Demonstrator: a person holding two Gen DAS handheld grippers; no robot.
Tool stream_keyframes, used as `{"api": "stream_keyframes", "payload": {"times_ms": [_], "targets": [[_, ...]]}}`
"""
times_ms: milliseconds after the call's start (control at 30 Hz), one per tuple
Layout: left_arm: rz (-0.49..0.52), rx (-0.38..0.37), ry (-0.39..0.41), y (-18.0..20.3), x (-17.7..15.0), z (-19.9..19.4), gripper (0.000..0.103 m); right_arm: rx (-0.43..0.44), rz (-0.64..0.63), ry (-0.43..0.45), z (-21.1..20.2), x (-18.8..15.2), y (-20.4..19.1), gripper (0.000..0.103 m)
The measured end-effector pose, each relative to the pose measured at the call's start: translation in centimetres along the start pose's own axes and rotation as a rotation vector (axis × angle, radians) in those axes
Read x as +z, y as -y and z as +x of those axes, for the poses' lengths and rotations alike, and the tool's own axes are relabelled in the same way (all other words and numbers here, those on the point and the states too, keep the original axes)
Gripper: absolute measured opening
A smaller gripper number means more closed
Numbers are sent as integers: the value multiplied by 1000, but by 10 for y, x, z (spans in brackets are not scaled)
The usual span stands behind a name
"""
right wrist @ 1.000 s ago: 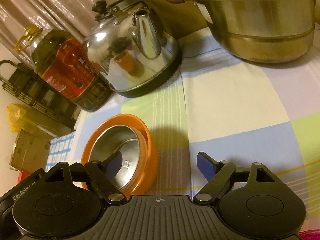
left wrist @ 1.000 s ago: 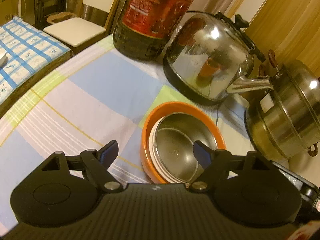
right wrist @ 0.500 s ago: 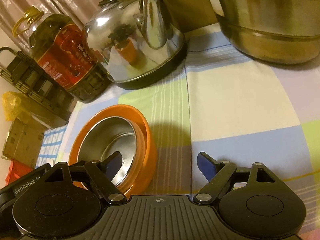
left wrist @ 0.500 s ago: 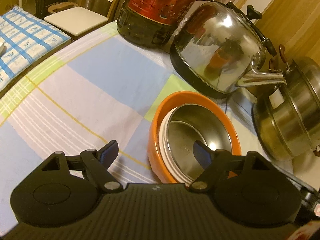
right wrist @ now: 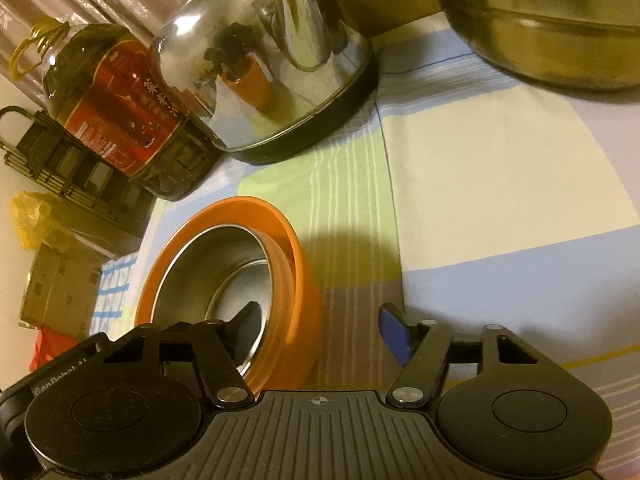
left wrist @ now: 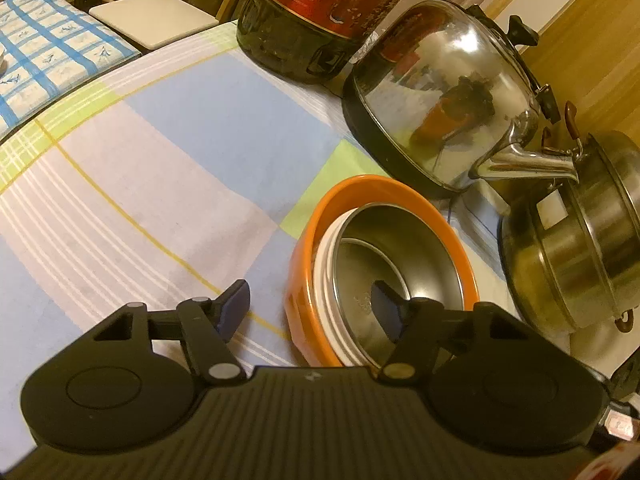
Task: Organize plates and bowls
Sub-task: 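Close both grippers on the rim of the orange bowl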
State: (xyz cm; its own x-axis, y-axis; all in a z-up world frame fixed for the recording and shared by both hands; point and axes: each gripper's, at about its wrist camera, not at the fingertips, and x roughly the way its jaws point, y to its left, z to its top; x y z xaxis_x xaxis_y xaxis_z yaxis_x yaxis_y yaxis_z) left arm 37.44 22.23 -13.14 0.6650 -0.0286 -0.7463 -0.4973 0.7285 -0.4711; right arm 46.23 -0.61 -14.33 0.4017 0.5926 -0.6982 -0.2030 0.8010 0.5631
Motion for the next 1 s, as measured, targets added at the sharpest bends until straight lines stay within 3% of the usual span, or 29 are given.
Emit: {"api": "stream_keyframes", "payload": {"times_ms": [100,600,767,1000], "targets": [[-10,-6,3,-1,0,2,61,7,5,-4,3,1,-2,56],[-49,-30,12,-2,-2,11,36,37,35,-15,18,4,-3,35],[-54,-26,11,-3,-2,13,30,38,45,-17,20,3,-2,33],[-61,-26,13,-3,-2,14,31,37,52,-9,20,2,-1,33]]}}
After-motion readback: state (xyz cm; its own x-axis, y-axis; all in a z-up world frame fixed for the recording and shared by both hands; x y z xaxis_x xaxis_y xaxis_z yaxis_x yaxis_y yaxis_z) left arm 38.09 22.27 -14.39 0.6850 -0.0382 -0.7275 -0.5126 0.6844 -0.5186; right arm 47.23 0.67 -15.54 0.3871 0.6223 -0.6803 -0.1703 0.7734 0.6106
